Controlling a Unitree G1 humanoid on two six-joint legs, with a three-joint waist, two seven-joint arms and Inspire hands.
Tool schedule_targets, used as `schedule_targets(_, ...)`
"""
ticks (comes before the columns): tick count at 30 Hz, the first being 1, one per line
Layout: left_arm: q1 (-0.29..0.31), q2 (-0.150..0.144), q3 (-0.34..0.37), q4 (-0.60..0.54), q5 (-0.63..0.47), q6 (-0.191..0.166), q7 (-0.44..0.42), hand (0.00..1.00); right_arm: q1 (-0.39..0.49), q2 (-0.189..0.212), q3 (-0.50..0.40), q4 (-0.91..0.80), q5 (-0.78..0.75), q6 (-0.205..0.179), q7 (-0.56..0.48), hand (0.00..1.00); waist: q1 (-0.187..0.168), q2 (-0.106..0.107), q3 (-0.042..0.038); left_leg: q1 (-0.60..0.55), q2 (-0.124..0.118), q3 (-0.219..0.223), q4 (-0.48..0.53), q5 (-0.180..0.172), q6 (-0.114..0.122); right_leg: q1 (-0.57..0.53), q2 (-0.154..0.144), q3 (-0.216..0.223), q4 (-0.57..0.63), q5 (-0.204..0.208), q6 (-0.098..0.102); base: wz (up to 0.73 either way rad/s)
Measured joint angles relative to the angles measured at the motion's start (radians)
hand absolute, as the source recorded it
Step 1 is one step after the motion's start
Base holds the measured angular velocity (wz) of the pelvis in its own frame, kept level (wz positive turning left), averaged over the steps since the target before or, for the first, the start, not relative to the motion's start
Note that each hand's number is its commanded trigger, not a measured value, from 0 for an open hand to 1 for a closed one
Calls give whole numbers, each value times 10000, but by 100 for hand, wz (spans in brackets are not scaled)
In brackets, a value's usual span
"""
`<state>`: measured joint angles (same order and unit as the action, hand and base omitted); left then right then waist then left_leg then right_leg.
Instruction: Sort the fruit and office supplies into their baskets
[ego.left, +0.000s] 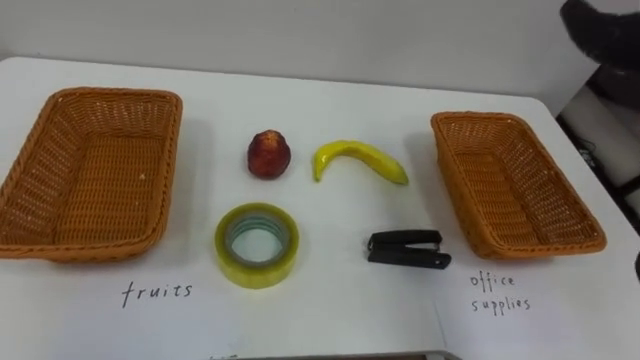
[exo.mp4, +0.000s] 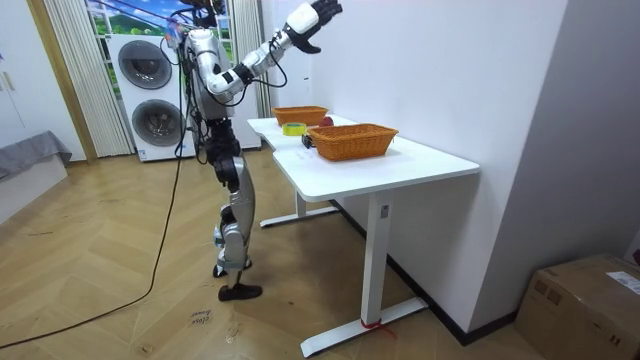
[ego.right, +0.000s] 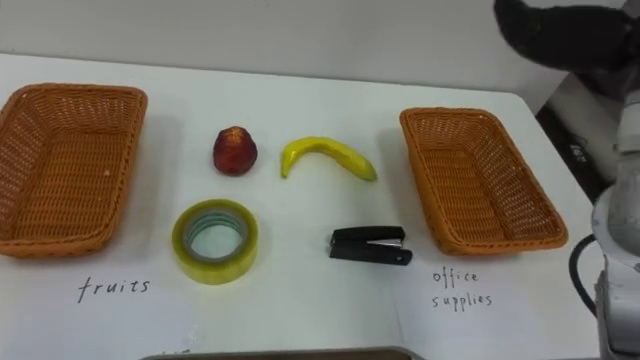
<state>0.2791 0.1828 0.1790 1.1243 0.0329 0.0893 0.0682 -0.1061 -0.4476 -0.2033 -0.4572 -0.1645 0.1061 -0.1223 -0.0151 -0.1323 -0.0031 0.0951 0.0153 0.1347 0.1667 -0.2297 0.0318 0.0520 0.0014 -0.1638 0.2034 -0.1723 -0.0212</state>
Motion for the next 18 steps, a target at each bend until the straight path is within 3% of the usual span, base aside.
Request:
schedule_targets(8,-171,70,-316,-27,-9,-10,-182,0,-4,-14,365,37,-497,172,1435,0,200,70,5,23,0,-6,0,0,0,28,-3,-29,0,0,1,0)
schedule_targets(14,-465,74,-505,-46,5,70,-170,0,-3,3,1061,533,-1251,273,2739,0,259,210,70,19,-1,-26,35,2,-2,54,-11,-32,0,4,-5,0)
schedule_targets(18,-596,132,-662,-52,-2,117,-177,0,-3,1,1061,1045,-1244,385,3397,0,344,230,65,11,2,-35,26,5,-4,37,-9,-34,-1,4,-5,0)
